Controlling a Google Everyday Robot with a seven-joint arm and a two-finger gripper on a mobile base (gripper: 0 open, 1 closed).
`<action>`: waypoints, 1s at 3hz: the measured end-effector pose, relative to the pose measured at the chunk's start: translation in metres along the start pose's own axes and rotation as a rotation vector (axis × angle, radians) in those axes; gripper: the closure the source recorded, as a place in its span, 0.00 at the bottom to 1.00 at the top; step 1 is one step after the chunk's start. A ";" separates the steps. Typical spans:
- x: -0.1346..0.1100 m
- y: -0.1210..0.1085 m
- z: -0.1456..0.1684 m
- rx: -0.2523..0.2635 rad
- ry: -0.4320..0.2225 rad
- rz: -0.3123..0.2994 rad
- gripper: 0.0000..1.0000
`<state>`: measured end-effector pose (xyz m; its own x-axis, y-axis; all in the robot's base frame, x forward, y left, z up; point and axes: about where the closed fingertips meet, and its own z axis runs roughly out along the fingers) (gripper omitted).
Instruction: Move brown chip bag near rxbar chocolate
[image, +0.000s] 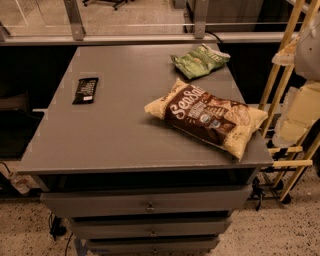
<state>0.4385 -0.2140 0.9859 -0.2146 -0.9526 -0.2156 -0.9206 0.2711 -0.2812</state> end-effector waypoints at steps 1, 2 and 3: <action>-0.001 0.000 0.000 0.001 -0.001 -0.001 0.00; -0.017 -0.010 0.025 -0.041 -0.026 -0.008 0.00; -0.062 -0.030 0.107 -0.174 -0.048 -0.050 0.00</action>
Offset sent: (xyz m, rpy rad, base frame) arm 0.1118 0.0886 -0.0958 0.1625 0.1968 0.1255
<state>0.5147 -0.1487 0.9072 -0.1556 -0.9554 -0.2512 -0.9732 0.1919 -0.1270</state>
